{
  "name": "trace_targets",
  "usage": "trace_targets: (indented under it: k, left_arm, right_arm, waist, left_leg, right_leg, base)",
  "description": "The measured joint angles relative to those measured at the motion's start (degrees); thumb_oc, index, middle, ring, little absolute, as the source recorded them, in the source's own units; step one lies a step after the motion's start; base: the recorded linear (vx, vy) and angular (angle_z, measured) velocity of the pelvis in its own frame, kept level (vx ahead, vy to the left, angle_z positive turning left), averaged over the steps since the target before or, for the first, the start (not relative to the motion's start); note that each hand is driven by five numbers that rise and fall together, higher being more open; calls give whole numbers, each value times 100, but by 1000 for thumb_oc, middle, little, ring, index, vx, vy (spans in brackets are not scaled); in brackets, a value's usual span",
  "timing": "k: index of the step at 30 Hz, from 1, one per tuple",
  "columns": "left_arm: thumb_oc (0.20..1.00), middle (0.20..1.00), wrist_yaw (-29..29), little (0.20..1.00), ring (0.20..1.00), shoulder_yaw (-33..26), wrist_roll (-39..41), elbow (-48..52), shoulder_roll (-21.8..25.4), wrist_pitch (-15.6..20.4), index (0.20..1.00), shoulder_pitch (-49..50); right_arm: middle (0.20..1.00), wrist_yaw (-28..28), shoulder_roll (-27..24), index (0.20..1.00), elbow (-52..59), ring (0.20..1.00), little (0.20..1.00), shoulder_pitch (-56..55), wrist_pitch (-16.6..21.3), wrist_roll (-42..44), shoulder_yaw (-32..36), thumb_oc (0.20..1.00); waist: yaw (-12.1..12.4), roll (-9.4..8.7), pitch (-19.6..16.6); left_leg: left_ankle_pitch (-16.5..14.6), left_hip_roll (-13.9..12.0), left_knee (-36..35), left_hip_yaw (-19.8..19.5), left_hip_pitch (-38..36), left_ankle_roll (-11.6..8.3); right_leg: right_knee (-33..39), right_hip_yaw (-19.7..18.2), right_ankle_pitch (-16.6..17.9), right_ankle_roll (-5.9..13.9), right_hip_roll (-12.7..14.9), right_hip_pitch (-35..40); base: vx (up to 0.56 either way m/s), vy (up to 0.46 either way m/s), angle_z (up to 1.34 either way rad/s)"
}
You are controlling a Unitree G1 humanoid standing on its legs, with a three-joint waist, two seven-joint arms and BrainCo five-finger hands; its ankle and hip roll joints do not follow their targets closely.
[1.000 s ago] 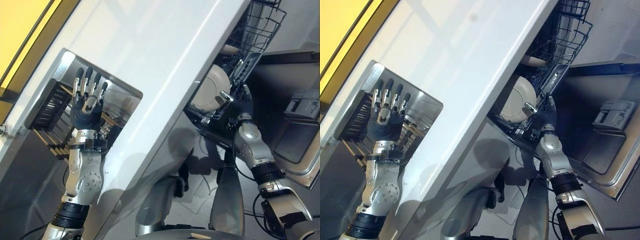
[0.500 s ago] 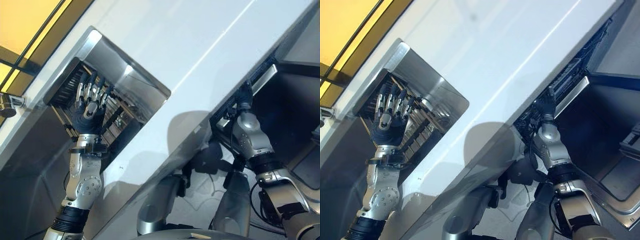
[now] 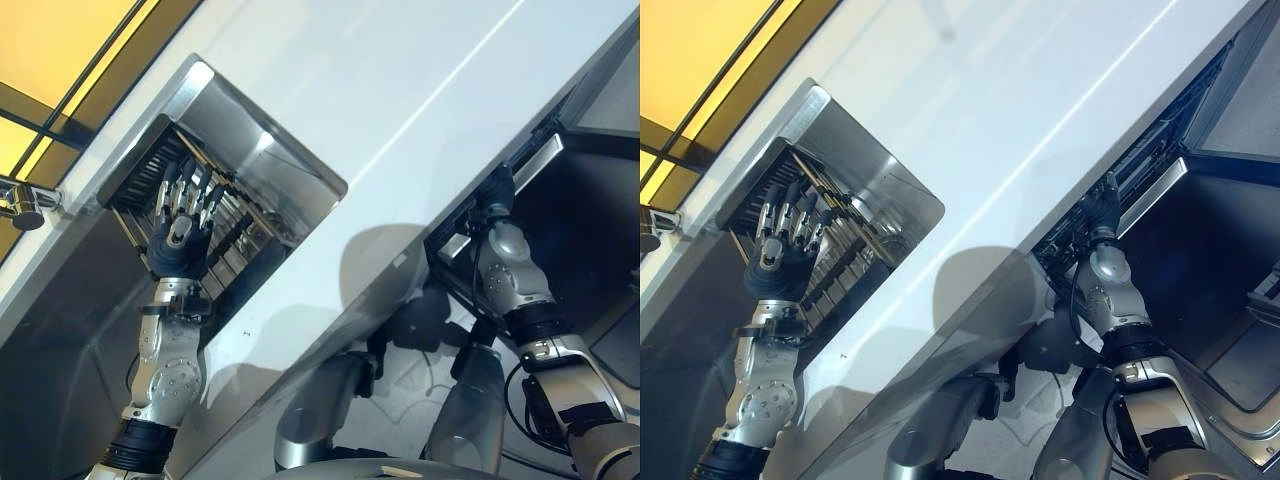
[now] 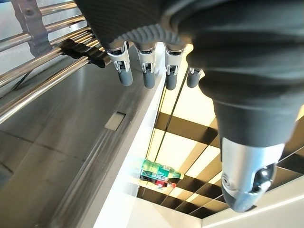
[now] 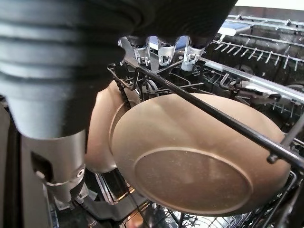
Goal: Pick up plates and place into dishwasher.
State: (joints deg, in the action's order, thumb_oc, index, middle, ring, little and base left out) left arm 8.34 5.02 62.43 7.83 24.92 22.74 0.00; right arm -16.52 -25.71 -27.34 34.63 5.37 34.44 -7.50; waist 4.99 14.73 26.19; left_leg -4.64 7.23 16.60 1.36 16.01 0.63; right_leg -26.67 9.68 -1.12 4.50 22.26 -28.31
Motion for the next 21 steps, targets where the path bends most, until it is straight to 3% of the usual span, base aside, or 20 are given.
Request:
trace_targets:
  k: [12,17,21]
  left_arm:
    - [1000,1000,-154,1000,1000,119,30,-28,-29,3,1000,-142]
    - [1000,1000,-229,1000,1000,113,-106,-17,-240,-6,1000,-175]
    - [1000,1000,-248,1000,1000,28,-418,12,-240,-130,1000,-42]
  right_arm:
    - [1000,-1002,151,1000,694,1000,1000,-549,-383,-1235,-236,1000]
    - [1000,-1076,177,1000,1258,1000,1000,-1566,-407,-1484,94,1000]
    - [1000,-1126,256,1000,1492,1000,1000,-2395,-331,-1592,384,1000]
  waist:
    - [-183,-22,14]
    - [-465,-194,68]
    - [-582,-458,-171]
  left_leg:
    - [-4,-243,-240,286,-349,19]
    - [-30,-362,-407,354,-908,-12]
    - [-83,-514,-566,440,-1146,-82]
  right_leg:
    - [710,-257,361,-25,-494,331]
    - [1005,-338,428,-32,-725,869]
    - [1352,-421,445,10,-937,1069]
  base:
    - [-24,-101,-19]
    - [99,-152,-20]
    - [96,-165,-43]
